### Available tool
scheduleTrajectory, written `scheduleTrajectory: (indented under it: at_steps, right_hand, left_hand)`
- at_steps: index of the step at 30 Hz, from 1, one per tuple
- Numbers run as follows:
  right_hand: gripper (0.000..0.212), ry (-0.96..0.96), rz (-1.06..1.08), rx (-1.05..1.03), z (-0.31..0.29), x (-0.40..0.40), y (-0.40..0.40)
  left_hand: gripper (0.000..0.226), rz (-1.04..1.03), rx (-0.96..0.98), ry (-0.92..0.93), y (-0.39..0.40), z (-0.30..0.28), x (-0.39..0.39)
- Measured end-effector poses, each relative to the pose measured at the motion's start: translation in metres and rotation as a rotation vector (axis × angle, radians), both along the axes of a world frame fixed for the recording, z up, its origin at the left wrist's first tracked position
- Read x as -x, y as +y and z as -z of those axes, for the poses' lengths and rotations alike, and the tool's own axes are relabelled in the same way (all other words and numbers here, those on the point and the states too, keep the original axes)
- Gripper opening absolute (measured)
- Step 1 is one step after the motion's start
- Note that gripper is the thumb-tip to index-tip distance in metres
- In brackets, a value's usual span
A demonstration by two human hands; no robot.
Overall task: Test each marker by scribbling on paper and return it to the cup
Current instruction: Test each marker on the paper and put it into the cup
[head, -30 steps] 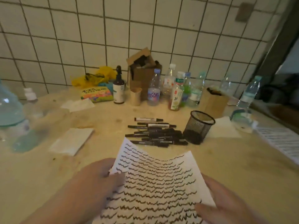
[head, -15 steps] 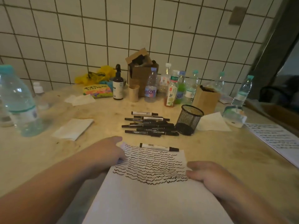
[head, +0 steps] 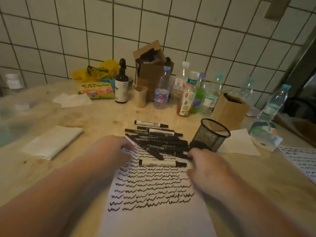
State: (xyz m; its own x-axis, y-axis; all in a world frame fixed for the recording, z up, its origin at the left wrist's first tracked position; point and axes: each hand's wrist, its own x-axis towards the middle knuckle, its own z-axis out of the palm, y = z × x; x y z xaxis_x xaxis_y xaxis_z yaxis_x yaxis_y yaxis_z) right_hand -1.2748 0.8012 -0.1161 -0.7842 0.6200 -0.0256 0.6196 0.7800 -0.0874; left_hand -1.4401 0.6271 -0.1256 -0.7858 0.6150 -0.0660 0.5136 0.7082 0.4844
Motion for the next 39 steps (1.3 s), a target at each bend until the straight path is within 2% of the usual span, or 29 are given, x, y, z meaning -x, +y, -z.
scheduleTrajectory:
  at_steps: [2, 6, 10, 16, 21, 25, 30, 35, 37, 39]
  right_hand:
    - [0.041, 0.037, -0.088, -0.063, 0.001, 0.018, 0.001]
    - [0.026, 0.013, -0.277, -0.032, 0.005, 0.044, -0.004]
    - [0.015, -0.061, -0.23, -0.042, -0.008, 0.05, -0.002]
    - [0.005, 0.389, -0.105, 0.573, -0.031, 0.026, -0.02]
    - [0.011, 0.583, -0.05, 1.008, 0.001, 0.015, -0.037]
    - [0.014, 0.688, -0.061, 1.228, 0.021, 0.01, -0.041]
    - [0.031, 0.687, -0.093, 1.327, 0.028, 0.009, -0.036]
    - [0.026, 0.712, -0.121, 1.272, 0.031, 0.011, -0.035]
    - [0.027, 0.728, -0.105, 1.266, 0.033, 0.011, -0.035]
    - [0.027, 0.758, -0.094, 1.282, 0.033, 0.011, -0.036]
  left_hand:
    - [0.034, -0.007, 0.033, 0.004, 0.003, 0.003, 0.004]
    - [0.037, -0.047, 0.062, 0.015, 0.009, 0.005, 0.002]
    - [0.037, -0.118, 0.016, -0.042, 0.015, 0.008, 0.004]
    - [0.036, -0.135, -0.043, -0.028, 0.017, 0.012, 0.012]
    - [0.039, -0.094, -0.033, 0.057, 0.015, 0.016, 0.015]
    - [0.041, -0.01, 0.074, 0.146, 0.012, 0.017, 0.015]
    - [0.035, 0.076, 0.154, 0.246, 0.014, 0.033, 0.028]
    - [0.042, 0.105, 0.153, 0.3, 0.023, 0.041, 0.035]
    - [0.049, 0.068, 0.092, 0.311, 0.015, 0.03, 0.027]
    - [0.036, 0.126, -0.051, 0.288, 0.001, 0.015, 0.015]
